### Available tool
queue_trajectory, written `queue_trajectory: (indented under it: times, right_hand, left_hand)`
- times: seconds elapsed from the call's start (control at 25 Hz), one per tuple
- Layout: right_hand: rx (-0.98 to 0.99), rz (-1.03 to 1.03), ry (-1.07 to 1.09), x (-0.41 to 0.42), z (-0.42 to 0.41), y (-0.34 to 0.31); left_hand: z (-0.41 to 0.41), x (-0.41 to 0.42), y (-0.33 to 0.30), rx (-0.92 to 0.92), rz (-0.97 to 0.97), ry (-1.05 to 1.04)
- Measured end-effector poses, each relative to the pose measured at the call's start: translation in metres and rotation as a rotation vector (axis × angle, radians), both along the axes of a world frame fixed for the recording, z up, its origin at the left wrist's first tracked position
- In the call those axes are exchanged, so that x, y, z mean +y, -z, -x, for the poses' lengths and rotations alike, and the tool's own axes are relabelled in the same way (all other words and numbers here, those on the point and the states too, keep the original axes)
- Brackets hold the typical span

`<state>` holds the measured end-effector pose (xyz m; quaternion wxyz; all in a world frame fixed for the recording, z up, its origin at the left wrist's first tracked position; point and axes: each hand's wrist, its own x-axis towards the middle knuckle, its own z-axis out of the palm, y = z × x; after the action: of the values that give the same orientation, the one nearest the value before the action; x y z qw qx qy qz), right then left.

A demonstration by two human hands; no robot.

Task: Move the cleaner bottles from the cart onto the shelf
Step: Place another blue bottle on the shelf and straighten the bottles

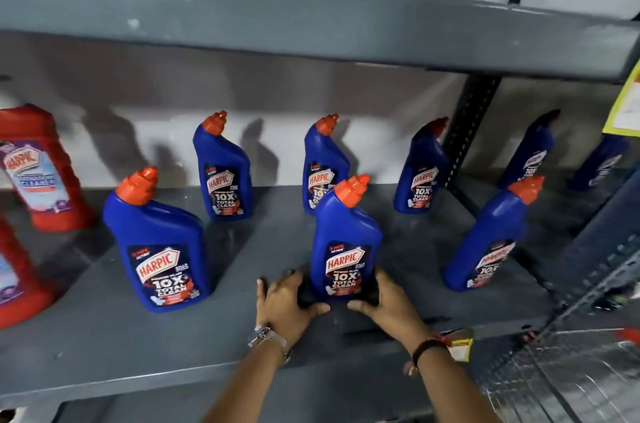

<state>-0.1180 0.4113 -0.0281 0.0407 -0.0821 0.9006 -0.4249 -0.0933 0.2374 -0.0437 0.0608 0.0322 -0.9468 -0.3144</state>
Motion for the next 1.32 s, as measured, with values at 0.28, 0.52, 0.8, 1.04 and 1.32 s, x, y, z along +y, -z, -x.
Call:
queue_trajectory:
  times: [0.28,0.52,0.8,1.04,1.32]
  right_hand:
    - [0.121,0.031,0.056,-0.002,0.001,0.015]
    - [0.093,-0.01,0.034,-0.003,0.003,0.018]
    - [0.294,0.226,0.369,-0.01,-0.051,0.014]
    - [0.25,0.244,-0.144,-0.141,-0.066,0.018]
    - [0.023,0.071,-0.235,-0.21,-0.026,0.017]
  left_hand:
    - [0.003,0.001,0.006,0.083,-0.052,-0.093]
    - [0.003,0.0,0.008,0.085,-0.06,-0.074]
    - [-0.05,-0.037,0.006,0.268,-0.367,-0.155]
    - [-0.083,-0.155,-0.001,0.276,-0.263,-0.554]
    - [-0.054,-0.184,-0.008,0.086,-0.262,-0.266]
